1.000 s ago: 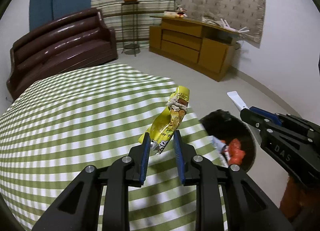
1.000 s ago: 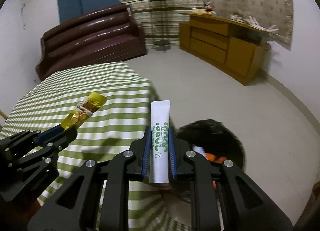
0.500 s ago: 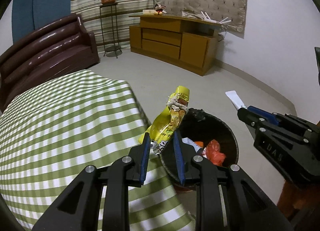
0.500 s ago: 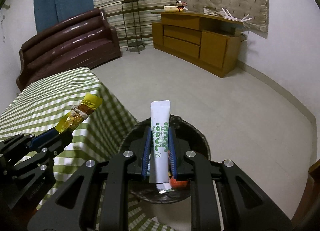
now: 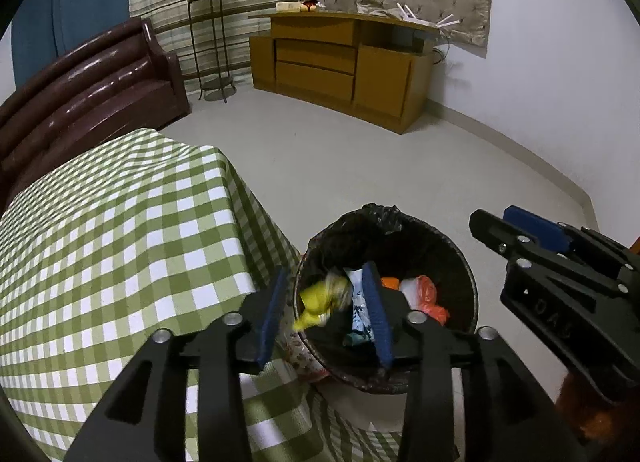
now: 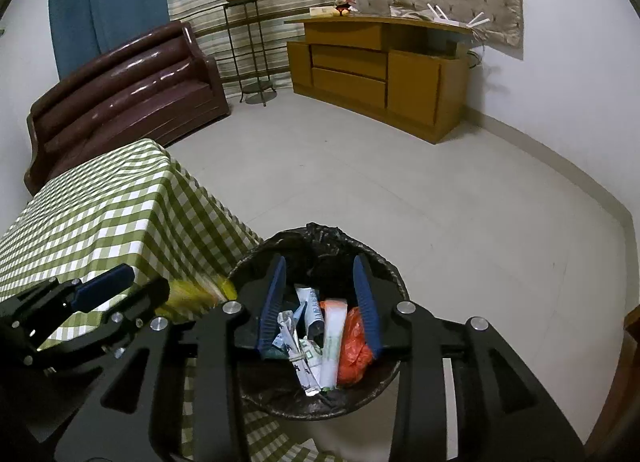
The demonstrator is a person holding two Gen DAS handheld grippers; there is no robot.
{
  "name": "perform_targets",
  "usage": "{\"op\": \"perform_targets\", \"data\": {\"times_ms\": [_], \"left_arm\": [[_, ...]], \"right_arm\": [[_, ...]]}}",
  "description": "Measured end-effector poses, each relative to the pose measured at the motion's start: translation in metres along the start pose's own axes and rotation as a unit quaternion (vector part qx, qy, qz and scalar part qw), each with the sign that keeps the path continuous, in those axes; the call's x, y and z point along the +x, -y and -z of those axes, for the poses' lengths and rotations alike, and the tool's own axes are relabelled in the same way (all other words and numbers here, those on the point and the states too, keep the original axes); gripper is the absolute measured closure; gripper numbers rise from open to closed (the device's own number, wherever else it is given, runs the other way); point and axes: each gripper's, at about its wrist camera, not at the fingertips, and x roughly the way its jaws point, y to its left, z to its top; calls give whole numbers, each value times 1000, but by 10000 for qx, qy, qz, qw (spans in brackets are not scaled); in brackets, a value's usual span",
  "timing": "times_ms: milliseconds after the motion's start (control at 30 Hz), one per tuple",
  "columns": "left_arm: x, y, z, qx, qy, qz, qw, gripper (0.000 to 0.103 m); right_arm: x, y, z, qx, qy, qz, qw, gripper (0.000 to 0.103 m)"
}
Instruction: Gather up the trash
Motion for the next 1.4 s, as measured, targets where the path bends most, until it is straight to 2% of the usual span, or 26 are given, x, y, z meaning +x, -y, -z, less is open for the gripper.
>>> {"op": "perform_targets", "data": {"times_ms": [167, 733, 1400], "left_arm": [[-3, 1, 0, -27, 53, -47, 10000, 56], [-19, -1, 0, -103, 262, -173, 9995, 52], [-64, -6, 10, -156, 601, -240, 9978, 39]], "right_arm": [[-2, 3, -1, 32, 44, 44, 10000, 65], [-25, 5, -3, 14, 236, 231, 9995, 54], [-65, -5, 12, -192, 363, 417, 9983, 53]]}}
